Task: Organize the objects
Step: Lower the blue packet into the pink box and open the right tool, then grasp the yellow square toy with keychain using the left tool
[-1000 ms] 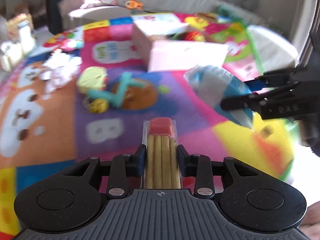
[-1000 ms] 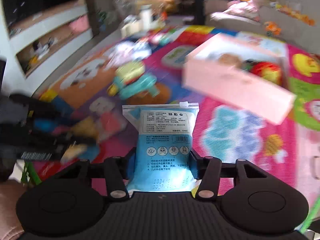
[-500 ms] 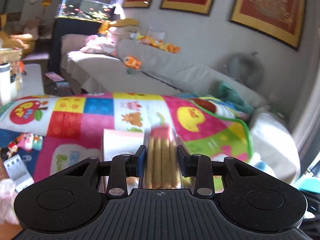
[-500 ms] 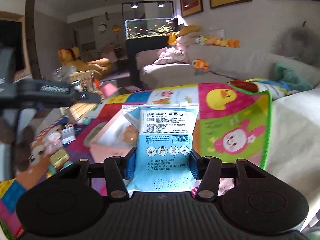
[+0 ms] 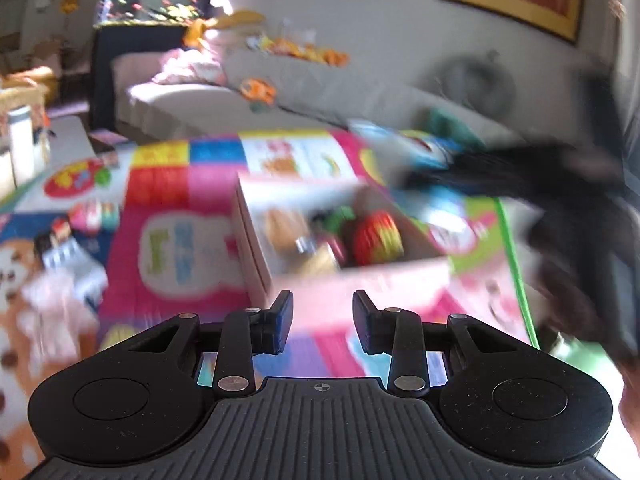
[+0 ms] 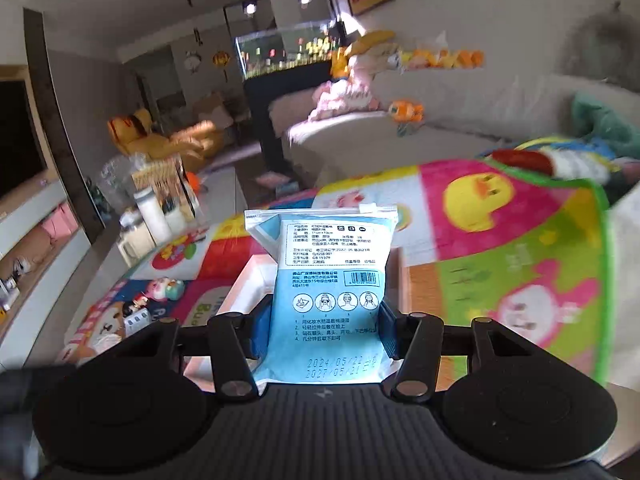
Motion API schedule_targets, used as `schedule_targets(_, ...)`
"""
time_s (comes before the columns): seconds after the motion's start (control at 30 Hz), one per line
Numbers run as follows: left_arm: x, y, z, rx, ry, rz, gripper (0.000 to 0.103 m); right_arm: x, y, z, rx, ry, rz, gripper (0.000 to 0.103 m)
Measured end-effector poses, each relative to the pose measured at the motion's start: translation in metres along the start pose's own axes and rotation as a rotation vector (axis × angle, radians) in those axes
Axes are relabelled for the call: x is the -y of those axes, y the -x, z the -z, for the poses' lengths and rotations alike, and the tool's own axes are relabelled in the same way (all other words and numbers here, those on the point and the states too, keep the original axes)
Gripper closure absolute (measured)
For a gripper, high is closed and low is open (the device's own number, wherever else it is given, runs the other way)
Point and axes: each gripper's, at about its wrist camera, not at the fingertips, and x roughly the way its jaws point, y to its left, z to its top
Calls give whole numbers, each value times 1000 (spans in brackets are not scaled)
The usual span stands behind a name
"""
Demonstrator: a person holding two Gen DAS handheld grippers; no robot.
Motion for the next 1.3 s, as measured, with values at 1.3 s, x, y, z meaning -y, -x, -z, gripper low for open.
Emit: schedule_targets(1.3,-110,6,29,-25,135,-267,68,-105,10,114,-164,327,-125,16)
